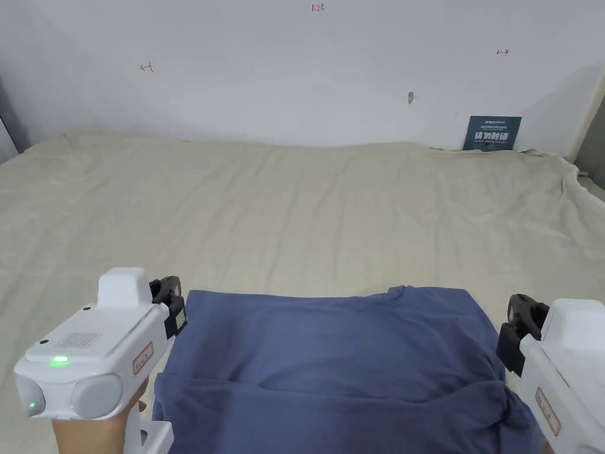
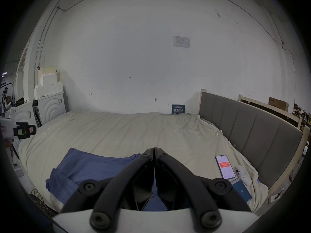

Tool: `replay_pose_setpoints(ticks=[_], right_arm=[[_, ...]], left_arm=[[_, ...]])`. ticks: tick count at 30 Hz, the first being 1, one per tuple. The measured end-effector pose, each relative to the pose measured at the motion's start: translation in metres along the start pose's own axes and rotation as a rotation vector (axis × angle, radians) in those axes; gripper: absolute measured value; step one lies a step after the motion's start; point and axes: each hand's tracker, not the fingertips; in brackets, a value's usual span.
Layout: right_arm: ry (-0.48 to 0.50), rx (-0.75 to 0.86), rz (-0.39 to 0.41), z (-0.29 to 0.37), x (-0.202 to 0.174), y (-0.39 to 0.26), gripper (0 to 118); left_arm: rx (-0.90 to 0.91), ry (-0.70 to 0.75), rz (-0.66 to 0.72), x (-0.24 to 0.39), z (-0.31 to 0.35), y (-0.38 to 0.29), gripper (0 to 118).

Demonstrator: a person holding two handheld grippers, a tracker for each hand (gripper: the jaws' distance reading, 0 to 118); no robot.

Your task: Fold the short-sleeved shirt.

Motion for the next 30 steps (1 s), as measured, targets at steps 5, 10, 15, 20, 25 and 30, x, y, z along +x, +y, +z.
replay_pose_setpoints(ticks=[5, 10, 15, 20, 25, 30], right_arm=[[0.006, -0.021, -0.002, -0.03, 0.004, 0.002, 0], [-0.001, -0.054, 0.005, -0.068, 0.009, 0.0, 0], [-0.012, -0.09, 0.011, -0.103, 0.016, -0.006, 0], [-0.039, -0.126, 0.003, -0.13, 0.025, -0.014, 0], [-0.06, -0.154, 0.007, -0.15, 0.031, -0.022, 0], [-0.062, -0.189, -0.005, -0.163, 0.037, -0.028, 0]], left_arm=[[-0.115, -0.025, 0.049, -0.017, -0.062, 0.014, 0], [-0.292, -0.028, 0.109, -0.034, -0.14, 0.023, 2], [-0.462, 0.021, 0.17, -0.054, -0.223, 0.013, 79], [-0.546, 0.076, 0.142, -0.062, -0.286, -0.009, 90], [-0.621, 0.12, 0.15, -0.065, -0.318, -0.037, 70], [-0.638, 0.116, 0.049, -0.046, -0.311, -0.046, 23]])
